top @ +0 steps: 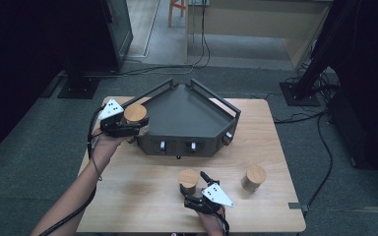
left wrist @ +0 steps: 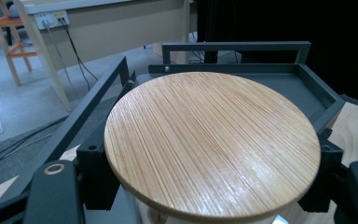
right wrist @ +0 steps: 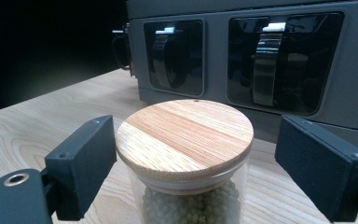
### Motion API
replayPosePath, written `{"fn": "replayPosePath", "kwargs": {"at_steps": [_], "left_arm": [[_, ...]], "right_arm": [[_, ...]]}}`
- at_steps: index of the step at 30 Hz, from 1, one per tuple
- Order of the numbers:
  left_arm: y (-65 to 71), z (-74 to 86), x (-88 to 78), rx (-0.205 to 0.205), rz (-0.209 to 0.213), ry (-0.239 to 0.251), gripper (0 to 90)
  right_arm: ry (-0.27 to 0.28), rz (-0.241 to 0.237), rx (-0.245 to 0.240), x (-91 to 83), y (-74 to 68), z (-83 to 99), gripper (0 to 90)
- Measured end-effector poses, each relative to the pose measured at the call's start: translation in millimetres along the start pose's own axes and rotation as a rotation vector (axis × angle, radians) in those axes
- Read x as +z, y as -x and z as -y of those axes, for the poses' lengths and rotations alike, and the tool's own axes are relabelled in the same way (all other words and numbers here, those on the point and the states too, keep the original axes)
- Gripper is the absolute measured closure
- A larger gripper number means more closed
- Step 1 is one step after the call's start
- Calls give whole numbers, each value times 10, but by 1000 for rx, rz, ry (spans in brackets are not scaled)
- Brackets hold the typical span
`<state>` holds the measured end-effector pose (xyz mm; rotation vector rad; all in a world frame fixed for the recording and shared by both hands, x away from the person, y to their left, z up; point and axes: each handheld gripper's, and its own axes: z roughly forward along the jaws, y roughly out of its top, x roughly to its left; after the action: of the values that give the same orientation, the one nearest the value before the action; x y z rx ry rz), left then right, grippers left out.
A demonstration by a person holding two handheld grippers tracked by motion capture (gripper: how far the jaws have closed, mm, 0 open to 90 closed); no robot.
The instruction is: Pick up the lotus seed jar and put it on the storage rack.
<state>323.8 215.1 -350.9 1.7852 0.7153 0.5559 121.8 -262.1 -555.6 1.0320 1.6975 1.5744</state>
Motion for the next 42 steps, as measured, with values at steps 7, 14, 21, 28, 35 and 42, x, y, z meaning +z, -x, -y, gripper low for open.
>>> {"fn": "replayPosePath", "kwargs": {"at_steps": [7, 14, 21, 28, 35, 42], "left_arm": [[-26, -19, 47, -14, -16, 11, 246], [0, -30, 140, -10, -25, 3, 246], [14, -44, 231, -19, -28, -2, 246], [-35, -63, 306, -43, -26, 15, 246], [-18, -78, 402, -34, -37, 6, 246], [5, -29, 485, -36, -42, -2, 246]], "right_arm": [[1, 0, 2, -2, 0, 2, 123], [3, 0, 2, -4, 2, 6, 123], [5, -1, 5, -6, 4, 9, 123], [8, -4, 4, -9, 12, 14, 123], [7, -6, 6, -11, 12, 12, 123], [8, -6, 5, -11, 12, 15, 123]]}}
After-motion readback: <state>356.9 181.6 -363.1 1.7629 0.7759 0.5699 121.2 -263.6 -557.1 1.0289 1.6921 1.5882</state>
